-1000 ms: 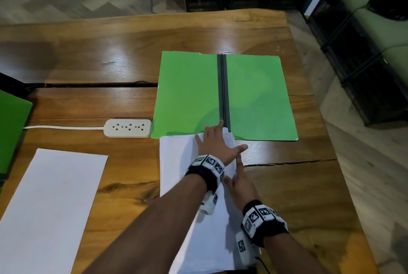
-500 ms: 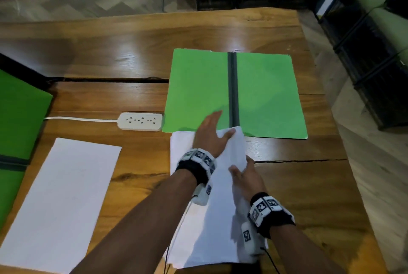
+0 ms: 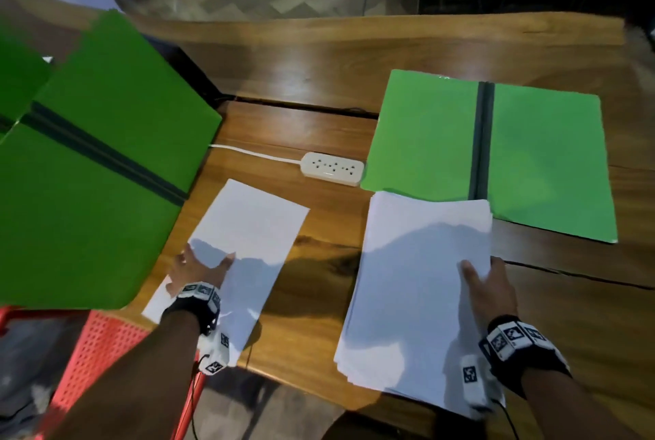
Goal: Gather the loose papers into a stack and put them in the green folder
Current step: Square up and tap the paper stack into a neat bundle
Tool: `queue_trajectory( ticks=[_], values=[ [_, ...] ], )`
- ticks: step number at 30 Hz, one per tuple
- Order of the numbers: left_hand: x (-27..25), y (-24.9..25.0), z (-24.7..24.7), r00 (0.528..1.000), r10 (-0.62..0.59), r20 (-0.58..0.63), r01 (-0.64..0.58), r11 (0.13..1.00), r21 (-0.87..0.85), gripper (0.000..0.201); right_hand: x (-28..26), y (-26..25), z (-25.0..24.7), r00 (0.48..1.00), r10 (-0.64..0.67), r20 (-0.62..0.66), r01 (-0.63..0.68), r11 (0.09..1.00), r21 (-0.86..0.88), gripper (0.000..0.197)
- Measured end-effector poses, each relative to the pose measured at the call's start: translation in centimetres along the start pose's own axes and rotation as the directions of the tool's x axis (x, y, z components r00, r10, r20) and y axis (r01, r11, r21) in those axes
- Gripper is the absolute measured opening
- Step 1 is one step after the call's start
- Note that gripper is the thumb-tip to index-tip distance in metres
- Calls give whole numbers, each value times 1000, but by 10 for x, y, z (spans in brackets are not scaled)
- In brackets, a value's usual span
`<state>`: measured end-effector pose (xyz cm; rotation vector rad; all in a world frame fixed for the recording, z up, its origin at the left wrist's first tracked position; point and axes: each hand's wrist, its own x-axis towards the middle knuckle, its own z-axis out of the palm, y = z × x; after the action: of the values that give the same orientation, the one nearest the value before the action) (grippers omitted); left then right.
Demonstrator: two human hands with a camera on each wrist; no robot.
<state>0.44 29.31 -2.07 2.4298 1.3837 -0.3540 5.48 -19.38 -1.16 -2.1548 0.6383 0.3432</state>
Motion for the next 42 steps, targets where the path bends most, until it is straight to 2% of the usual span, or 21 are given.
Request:
queue_trajectory(
  ticks=[3,6,8,13,16,17,18,20,21,23,28,30,34,36,38,42],
  values=[
    [-16,9,5,999,43,28,-45,997,68,112,-1,1,2,1000,-7,-9,7,1000,23,50],
    [-23,12,11,997,83,0,-83,996,20,98,-4,4,1,1000,-16,-13,16,999,46,52],
    [-23,11,12,996,86,-5,-86,996,-8,97,-7,7,-1,999,-23,-21,25,998,53,52],
    [-19,9,8,989,78,127,-75,997,-27,100,-15,16,-7,999,-18,-36,21,997,71,49],
    [-34,13,5,983,113,144,-144,964,222,90,-15,23,-11,999,-7,-40,10,997,74,47],
    [-40,17,5,979,146,140,-178,953,246,85,-15,25,-13,999,-5,-46,8,997,74,47],
    [-43,20,9,972,190,140,-215,957,197,76,-15,27,-16,999,-1,-51,5,997,72,48],
    [-51,26,15,941,301,155,-286,952,-112,42,-13,31,-20,999,4,-54,-1,998,61,49],
    [-56,29,16,922,347,172,-291,914,-281,24,-13,33,-23,998,5,-55,-2,998,60,49],
    [-64,36,15,893,382,238,-232,844,-483,13,-13,38,-29,998,7,-63,-3,998,62,48],
    [-68,50,7,894,376,244,-195,817,-543,20,-18,49,-44,996,28,-81,-24,998,58,48],
    [-78,62,7,875,422,237,-240,804,-544,19,-19,53,-46,996,34,-85,-29,998,65,48],
    [-123,97,36,756,573,317,-373,775,-510,12,-19,54,-46,996,54,-74,-49,997,65,50],
    [-147,111,59,724,561,401,-333,794,-509,20,-18,52,-46,997,64,-52,-62,997,46,52],
    [-171,121,78,725,536,433,-291,808,-513,26,-17,53,-47,997,76,-34,-75,997,25,55],
    [-214,137,98,746,516,421,-275,814,-511,37,-22,50,-50,994,108,6,-108,992,66,60]
  ],
)
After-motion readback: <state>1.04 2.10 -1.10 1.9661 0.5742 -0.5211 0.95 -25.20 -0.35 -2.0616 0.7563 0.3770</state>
